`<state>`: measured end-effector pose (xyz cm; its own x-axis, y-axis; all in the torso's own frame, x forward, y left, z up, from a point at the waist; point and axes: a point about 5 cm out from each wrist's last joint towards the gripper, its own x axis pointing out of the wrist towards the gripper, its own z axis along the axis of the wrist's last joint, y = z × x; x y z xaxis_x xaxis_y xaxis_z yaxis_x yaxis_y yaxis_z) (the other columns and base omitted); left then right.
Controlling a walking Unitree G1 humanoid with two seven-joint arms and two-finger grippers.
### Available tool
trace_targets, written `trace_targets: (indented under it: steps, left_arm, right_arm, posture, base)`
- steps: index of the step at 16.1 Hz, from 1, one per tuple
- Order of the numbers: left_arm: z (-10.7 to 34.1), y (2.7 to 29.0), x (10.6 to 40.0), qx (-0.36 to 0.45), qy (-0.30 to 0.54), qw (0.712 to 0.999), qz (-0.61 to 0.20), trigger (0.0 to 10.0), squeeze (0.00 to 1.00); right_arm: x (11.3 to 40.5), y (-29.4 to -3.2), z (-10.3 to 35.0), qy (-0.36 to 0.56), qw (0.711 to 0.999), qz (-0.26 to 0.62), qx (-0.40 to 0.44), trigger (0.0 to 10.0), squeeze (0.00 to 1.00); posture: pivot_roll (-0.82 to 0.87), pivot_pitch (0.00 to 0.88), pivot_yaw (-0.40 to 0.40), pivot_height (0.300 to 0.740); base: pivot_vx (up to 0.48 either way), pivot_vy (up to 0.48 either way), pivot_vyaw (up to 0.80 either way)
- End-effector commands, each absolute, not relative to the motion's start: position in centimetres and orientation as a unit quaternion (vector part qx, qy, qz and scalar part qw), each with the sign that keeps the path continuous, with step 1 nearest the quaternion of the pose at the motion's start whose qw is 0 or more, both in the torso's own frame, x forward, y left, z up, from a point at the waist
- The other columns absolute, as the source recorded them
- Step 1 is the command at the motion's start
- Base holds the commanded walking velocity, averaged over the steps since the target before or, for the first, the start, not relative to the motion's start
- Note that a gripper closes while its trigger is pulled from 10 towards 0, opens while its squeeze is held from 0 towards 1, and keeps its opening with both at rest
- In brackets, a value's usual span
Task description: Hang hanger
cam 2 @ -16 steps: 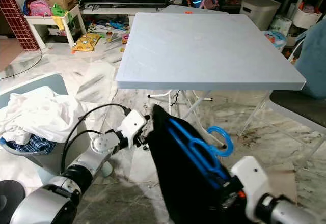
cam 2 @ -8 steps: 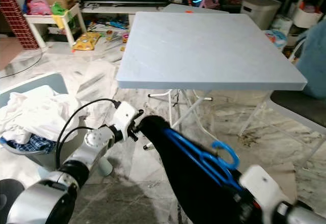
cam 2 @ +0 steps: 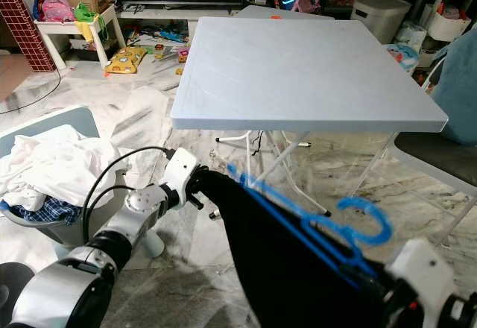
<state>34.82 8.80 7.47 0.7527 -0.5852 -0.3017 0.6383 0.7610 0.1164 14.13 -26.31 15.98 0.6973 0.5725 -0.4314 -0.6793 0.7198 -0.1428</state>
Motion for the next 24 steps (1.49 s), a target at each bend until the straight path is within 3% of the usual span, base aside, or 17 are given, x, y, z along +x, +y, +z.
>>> trace_targets:
  steps: [1, 2, 3, 6, 11, 15, 17, 23, 24]
  left_arm:
    - [7.6, 9.1, 35.0, 0.107, 0.130, 0.929, -0.329, 6.3, 0.00]
    - [7.3, 8.6, 34.6, 0.107, 0.130, 0.924, -0.345, 10.0, 0.95]
    - [6.9, 8.1, 34.2, 0.100, 0.132, 0.917, -0.363, 10.0, 1.00]
    - [7.9, 6.1, 33.3, 0.128, 0.059, 0.894, -0.426, 10.0, 1.00]
    - [7.2, 4.7, 30.5, 0.151, 0.033, 0.810, -0.565, 10.0, 1.00]
    - [8.4, 4.6, 29.7, 0.142, 0.001, 0.762, -0.632, 10.0, 1.00]
    - [9.4, 4.6, 29.1, 0.132, -0.008, 0.720, -0.682, 10.0, 1.00]
    - [8.9, 4.9, 28.4, 0.157, 0.033, 0.660, -0.734, 10.0, 1.00]
    - [8.9, 4.7, 28.4, 0.163, 0.034, 0.654, -0.738, 10.0, 0.00]
  right_arm:
    - [14.5, -26.6, 17.0, 0.156, 0.919, 0.330, -0.149, 10.0, 0.00]
    - [14.9, -26.7, 17.0, 0.148, 0.924, 0.322, -0.142, 10.0, 0.00]
    - [15.2, -26.6, 16.8, 0.144, 0.926, 0.319, -0.142, 10.0, 0.00]
    - [16.2, -26.9, 15.9, 0.159, 0.928, 0.292, -0.170, 10.0, 0.00]
    - [18.1, -27.8, 15.4, 0.169, 0.916, 0.254, -0.260, 10.0, 0.00]
    - [18.1, -27.9, 14.0, 0.212, 0.874, 0.296, -0.321, 10.0, 0.00]
    - [17.6, -28.2, 13.2, 0.246, 0.838, 0.335, -0.353, 10.0, 0.00]
    - [17.4, -27.6, 14.3, 0.236, 0.808, 0.400, -0.363, 10.0, 0.00]
    - [17.2, -27.3, 14.5, 0.231, 0.804, 0.412, -0.360, 10.0, 0.00]
  posture:
    - [-0.08, 0.000, -0.016, 0.740]
    - [-0.08, 0.000, -0.022, 0.740]
    - [-0.08, 0.000, -0.024, 0.740]
    - [-0.07, 0.000, -0.031, 0.740]
    - [-0.07, 0.000, -0.033, 0.740]
    - [-0.07, 0.000, -0.037, 0.740]
    - [-0.07, 0.000, -0.041, 0.740]
    - [-0.07, 0.000, -0.032, 0.740]
    - [-0.07, 0.000, -0.031, 0.740]
  base:
    - [0.000, 0.000, 0.00]
    - [0.000, 0.000, 0.00]
    - [0.000, 0.000, 0.00]
    - [0.000, 0.000, 0.00]
    - [0.000, 0.000, 0.00]
    - [0.000, 0.000, 0.00]
    - [0.000, 0.000, 0.00]
    - [0.000, 0.000, 0.00]
    - [0.000, 0.000, 0.00]
